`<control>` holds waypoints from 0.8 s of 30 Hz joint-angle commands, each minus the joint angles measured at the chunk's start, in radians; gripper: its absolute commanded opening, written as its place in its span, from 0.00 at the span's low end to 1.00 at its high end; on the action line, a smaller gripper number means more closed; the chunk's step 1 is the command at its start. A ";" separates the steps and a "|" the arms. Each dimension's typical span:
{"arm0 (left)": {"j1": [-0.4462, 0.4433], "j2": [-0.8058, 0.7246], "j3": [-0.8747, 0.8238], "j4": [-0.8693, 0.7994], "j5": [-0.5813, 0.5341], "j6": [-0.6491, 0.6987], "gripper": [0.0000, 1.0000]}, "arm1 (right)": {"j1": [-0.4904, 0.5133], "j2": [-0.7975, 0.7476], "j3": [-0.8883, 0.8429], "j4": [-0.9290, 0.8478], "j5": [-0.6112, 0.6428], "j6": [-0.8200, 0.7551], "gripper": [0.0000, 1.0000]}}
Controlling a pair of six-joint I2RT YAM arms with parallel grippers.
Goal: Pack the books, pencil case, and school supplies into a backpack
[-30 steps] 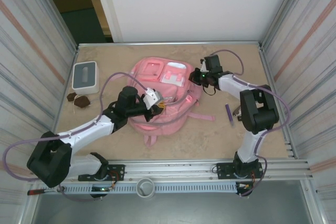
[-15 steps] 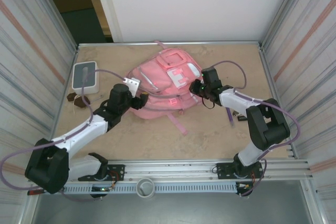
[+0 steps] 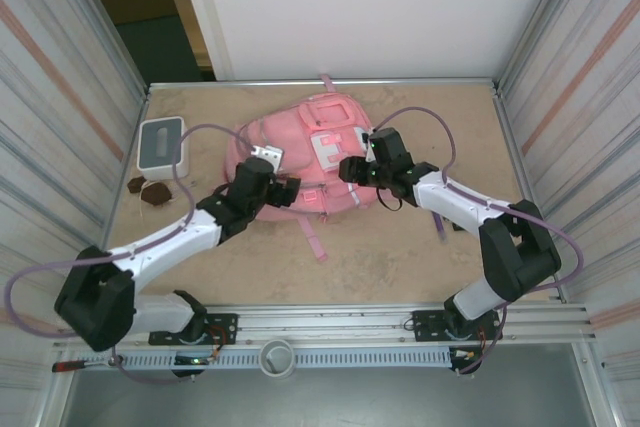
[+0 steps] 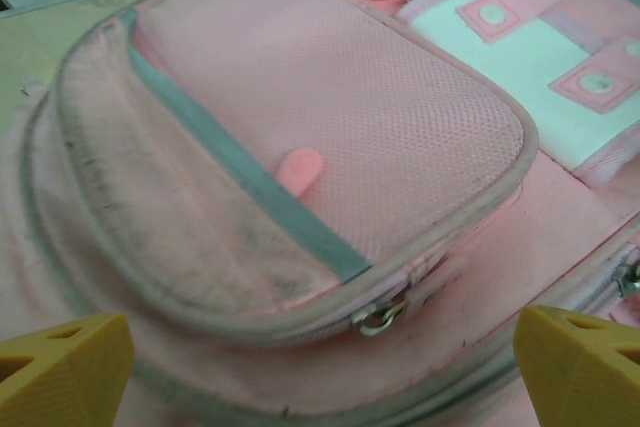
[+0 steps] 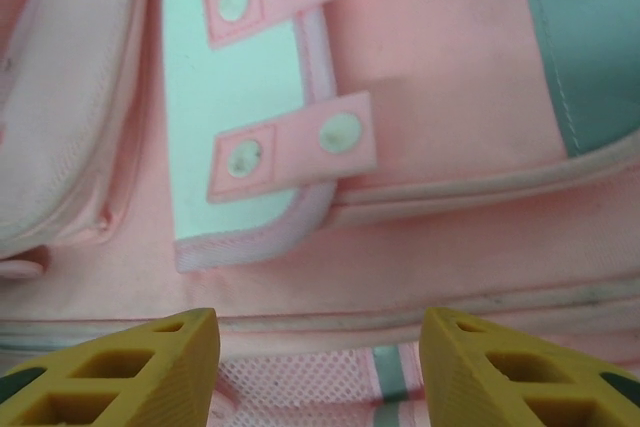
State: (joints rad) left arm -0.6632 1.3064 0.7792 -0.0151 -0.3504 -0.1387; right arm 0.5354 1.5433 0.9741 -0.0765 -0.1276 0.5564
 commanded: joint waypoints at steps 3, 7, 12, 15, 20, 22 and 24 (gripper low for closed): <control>-0.018 0.136 0.110 -0.073 -0.107 0.023 0.99 | -0.001 0.054 0.028 0.038 -0.017 -0.030 0.56; -0.019 0.211 0.149 -0.098 -0.170 0.039 0.99 | -0.001 0.093 0.039 0.043 -0.018 -0.033 0.57; -0.019 0.181 0.128 -0.075 -0.222 0.053 0.97 | -0.001 0.149 0.058 0.004 0.024 -0.045 0.59; -0.006 0.127 0.088 -0.054 -0.220 0.053 0.95 | -0.003 0.165 0.051 -0.011 0.042 -0.050 0.59; 0.044 0.051 0.039 -0.076 -0.163 0.033 0.92 | -0.008 0.174 0.035 -0.011 0.043 -0.050 0.59; 0.063 0.009 0.013 -0.075 -0.110 0.016 0.92 | -0.010 0.176 0.034 -0.012 0.043 -0.050 0.59; 0.084 -0.038 -0.019 -0.075 -0.042 -0.011 0.92 | -0.012 0.177 0.034 -0.011 0.043 -0.050 0.59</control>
State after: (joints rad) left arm -0.6037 1.3399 0.7982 -0.0822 -0.4698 -0.1101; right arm 0.5346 1.6756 1.0157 -0.0509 -0.1230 0.5365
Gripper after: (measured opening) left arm 0.926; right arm 0.590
